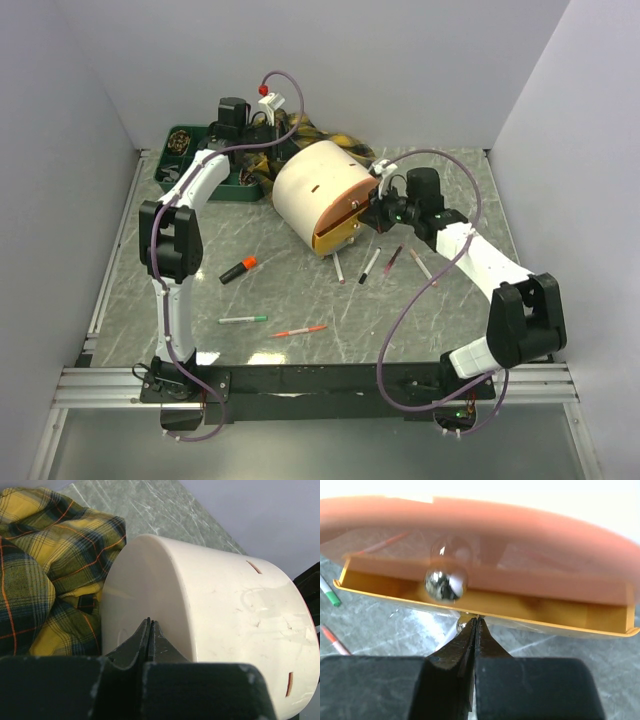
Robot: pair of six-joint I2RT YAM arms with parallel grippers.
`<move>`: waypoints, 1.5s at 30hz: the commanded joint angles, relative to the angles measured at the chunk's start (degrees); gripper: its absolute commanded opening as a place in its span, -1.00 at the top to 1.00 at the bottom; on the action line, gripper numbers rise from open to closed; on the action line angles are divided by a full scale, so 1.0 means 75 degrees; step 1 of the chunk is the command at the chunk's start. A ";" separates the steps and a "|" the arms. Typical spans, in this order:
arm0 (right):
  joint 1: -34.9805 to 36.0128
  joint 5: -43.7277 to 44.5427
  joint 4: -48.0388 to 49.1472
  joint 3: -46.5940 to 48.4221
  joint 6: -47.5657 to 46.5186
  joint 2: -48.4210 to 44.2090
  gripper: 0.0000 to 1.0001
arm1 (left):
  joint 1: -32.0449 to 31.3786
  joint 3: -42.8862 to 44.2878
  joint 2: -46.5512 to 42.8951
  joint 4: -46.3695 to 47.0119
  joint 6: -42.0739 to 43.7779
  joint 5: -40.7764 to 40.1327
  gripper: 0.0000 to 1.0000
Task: Sort the stationery into containers
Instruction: Close the drawer in the storage box, then open the drawer in the storage box.
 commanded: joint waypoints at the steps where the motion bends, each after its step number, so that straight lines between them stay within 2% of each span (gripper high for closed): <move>1: 0.0121 -0.0101 0.0685 0.0557 0.0050 0.0156 1.00 | -0.0078 -0.0065 -0.0192 -0.0095 0.0098 0.0353 0.99; 15: 0.0473 0.0086 0.1072 0.0324 0.0366 0.0098 1.00 | -0.0125 -0.0101 -0.0192 -0.0013 0.0063 0.0353 0.99; 19: 0.0461 0.0133 0.0607 0.0241 0.0075 -0.0124 0.99 | -0.0125 -0.0112 -0.0227 -0.0059 0.0086 0.0306 0.99; 21: 0.0403 0.0179 0.0172 0.0253 -0.0195 -0.0405 0.92 | -0.0102 -0.0054 -0.0262 -0.0200 0.0214 0.0248 0.99; 23: 0.0321 0.0250 -0.0624 0.0218 -0.0722 -0.0814 0.61 | -0.0055 -0.0065 -0.0367 -0.0270 0.0320 0.0178 0.96; 24: 0.0321 0.0285 -0.0870 0.0137 -0.0897 -0.0979 0.47 | -0.0020 -0.0077 -0.0380 -0.0271 0.0344 0.0166 0.92; 25: 0.0321 0.0320 -0.1209 0.0043 -0.1189 -0.1131 0.28 | -0.0008 -0.0089 -0.0414 -0.0352 0.0379 0.0108 0.80; 27: 0.0321 0.0332 -0.1236 -0.0319 -0.1356 -0.1681 0.13 | 0.0027 -0.0112 -0.0450 -0.0423 0.0507 0.0072 0.64; 28: 0.0309 0.0309 -0.0958 -0.0472 -0.1379 -0.1869 -0.02 | 0.0027 -0.0112 -0.0462 -0.0469 0.0531 0.0002 0.31; 30: 0.0321 0.0425 -0.0535 -0.0823 -0.1333 -0.2292 -0.16 | 0.0039 -0.0136 -0.0462 -0.0505 0.0625 -0.0010 0.17; 31: 0.0332 0.0507 -0.0139 -0.0883 -0.1182 -0.2339 -0.26 | 0.0039 -0.0159 -0.0485 -0.0517 0.0637 -0.0045 0.03; 34: 0.0368 0.0753 0.0006 -0.0522 -0.0830 -0.2013 -0.26 | 0.0039 -0.0194 -0.0532 -0.0458 0.0555 -0.0069 -0.18; 36: 0.0368 0.0894 -0.0041 -0.0053 -0.0596 -0.1579 -0.24 | 0.0039 -0.0229 -0.0532 -0.0446 0.0543 -0.0104 -0.23; 45: 0.0344 0.1059 0.0357 0.0534 -0.0337 -0.0875 -0.12 | 0.0051 -0.0311 -0.0626 -0.0575 0.0766 -0.0174 -0.25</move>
